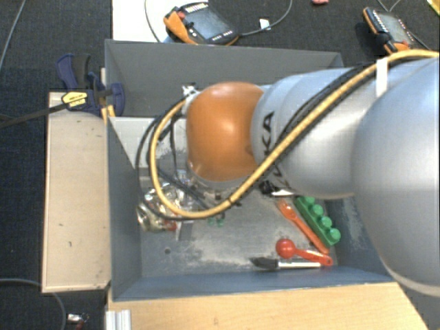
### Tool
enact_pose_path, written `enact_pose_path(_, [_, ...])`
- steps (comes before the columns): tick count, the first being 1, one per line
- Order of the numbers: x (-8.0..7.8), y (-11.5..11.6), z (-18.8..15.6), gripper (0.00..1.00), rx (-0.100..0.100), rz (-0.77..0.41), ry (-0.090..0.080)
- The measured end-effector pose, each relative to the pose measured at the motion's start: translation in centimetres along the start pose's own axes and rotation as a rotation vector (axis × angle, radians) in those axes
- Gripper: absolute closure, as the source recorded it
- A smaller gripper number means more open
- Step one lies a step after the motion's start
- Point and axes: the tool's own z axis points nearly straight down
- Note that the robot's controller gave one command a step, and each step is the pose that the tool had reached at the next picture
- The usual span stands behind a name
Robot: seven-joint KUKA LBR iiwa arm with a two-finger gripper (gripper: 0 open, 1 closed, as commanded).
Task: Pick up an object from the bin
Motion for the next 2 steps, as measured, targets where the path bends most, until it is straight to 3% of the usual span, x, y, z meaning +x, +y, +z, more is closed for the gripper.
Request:
enact_pose_path(1, [0.9, 0.6, -4.7, 1.00, 0.000, -0.058, 0.002])
enact_pose_path(2, [-1.5, -1.8, 2.0, 1.00, 0.002, 0.011, 0.001])
